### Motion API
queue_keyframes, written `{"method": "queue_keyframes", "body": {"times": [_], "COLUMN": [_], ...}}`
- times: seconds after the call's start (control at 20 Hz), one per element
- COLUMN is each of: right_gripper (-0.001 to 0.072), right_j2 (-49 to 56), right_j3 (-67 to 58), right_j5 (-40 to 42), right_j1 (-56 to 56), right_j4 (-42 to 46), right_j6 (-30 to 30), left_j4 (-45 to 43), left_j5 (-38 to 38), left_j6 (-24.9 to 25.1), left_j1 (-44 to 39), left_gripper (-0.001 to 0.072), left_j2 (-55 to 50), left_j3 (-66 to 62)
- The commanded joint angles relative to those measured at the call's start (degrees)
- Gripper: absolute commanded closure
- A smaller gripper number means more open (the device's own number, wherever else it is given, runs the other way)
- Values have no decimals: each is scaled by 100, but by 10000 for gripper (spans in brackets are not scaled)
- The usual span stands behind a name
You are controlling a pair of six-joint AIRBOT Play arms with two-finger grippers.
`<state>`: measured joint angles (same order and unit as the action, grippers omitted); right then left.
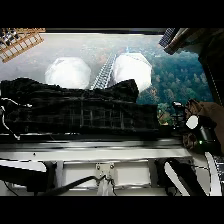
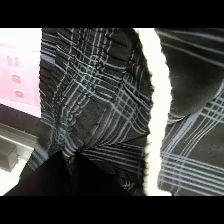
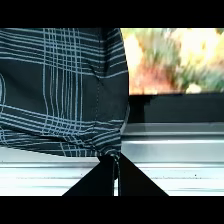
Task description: Fold the clothes and pants, and hang the long-sleeved shirts on hangers.
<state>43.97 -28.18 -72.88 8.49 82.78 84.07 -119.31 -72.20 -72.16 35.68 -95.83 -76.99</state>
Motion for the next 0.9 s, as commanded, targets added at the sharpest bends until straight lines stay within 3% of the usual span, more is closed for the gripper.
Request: {"method": "queue_keyframes", "body": {"times": [0.0, 0.05, 0.1, 0.15, 0.2, 0.3, 0.45, 0.5, 0.65, 0.7, 0.85], "right_gripper": [582, 364, 196, 194, 194, 195, 210, 210, 209, 209, 209], "right_j2": [-26, -42, -52, -52, -52, -50, -39, -11, 157, 225, 323], "right_j3": [74, 44, -17, -90, -160, -234, -240, -240, -240, -240, -254], "right_j5": [179, 315, 437, 538, 673, 920, 1309, 1414, 1622, 1679, 1692], "right_j1": [2, 2, 2, 2, 2, 2, 2, 2, 2, 2, 2], "right_j4": [-35, -70, -166, -216, -225, -227, -527, -726, -1178, -1252, -1523], "right_j6": [0, 2, 2, 2, 4, 24, 26, 22, 15, 15, 17], "left_j4": [133, 175, 214, 280, 343, 442, 588, 942, 2669, 2874, 2424], "left_j5": [-11, -11, -9, 46, 61, 129, 979, 1397, 2715, 2734, 2549], "left_j6": [13, -68, -107, -111, -162, -280, -1606, -1631, -551, -326, -321], "left_j1": [-37, -103, -162, -175, -175, -155, -313, -367, -511, -557, -605], "left_gripper": [430, 328, 245, 155, 123, 119, 118, 112, 66, 61, 14], "left_j2": [24, 103, 223, 369, 481, 610, 625, 614, 328, 109, -525], "left_j3": [0, -2, -7, -42, -127, -413, -1005, -1106, -1213, -1381, -1836]}}
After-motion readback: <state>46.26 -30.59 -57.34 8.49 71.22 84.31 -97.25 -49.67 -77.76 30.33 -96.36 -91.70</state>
